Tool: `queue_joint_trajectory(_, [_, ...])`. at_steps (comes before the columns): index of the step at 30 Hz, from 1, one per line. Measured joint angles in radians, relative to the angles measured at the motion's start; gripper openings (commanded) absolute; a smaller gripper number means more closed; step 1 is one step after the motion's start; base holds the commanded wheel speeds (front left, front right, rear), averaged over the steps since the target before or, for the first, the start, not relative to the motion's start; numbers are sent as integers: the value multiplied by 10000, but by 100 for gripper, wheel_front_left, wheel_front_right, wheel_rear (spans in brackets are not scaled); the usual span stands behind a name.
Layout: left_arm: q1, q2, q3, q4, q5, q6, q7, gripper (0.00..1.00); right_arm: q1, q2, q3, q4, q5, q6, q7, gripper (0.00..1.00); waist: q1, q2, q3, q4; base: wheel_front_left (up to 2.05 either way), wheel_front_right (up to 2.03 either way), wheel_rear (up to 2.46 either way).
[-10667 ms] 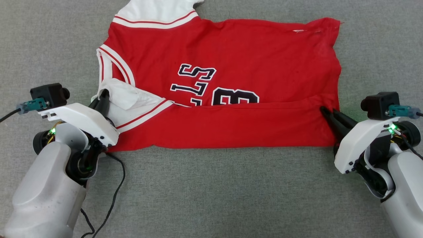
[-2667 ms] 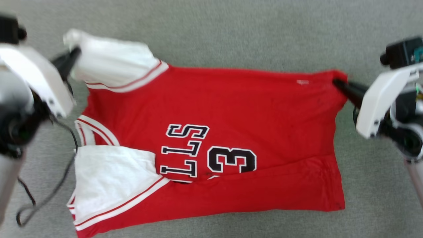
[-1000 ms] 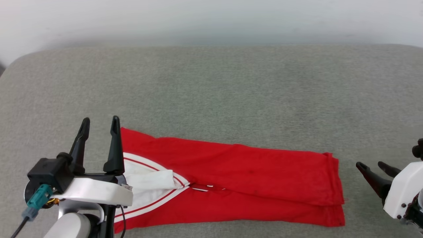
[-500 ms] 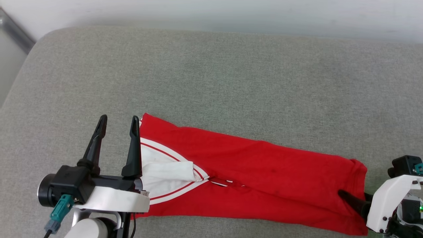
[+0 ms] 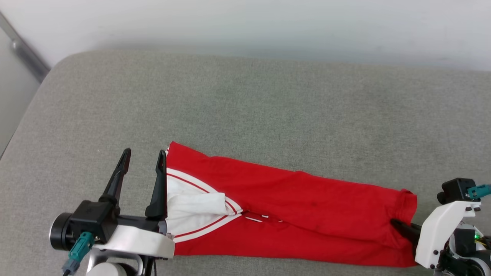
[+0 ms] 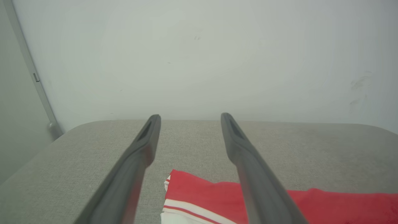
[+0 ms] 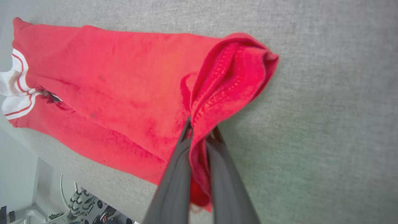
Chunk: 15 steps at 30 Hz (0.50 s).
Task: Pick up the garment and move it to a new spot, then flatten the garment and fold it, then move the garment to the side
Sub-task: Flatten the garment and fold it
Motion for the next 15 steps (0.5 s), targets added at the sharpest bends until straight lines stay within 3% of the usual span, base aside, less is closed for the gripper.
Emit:
queue_joint_trajectory(7, [491, 52, 94, 125, -17, 113, -12, 100, 46, -318, -52, -163, -4, 2, -244, 0, 0, 0, -488, -238, 0, 0, 0])
queue_joint_trajectory(15, [721, 119, 77, 69, -15, 169, -10, 100, 538, -646, -1607, -201, -186, 2, -173, 0, 0, 0, -752, -585, 0, 0, 0])
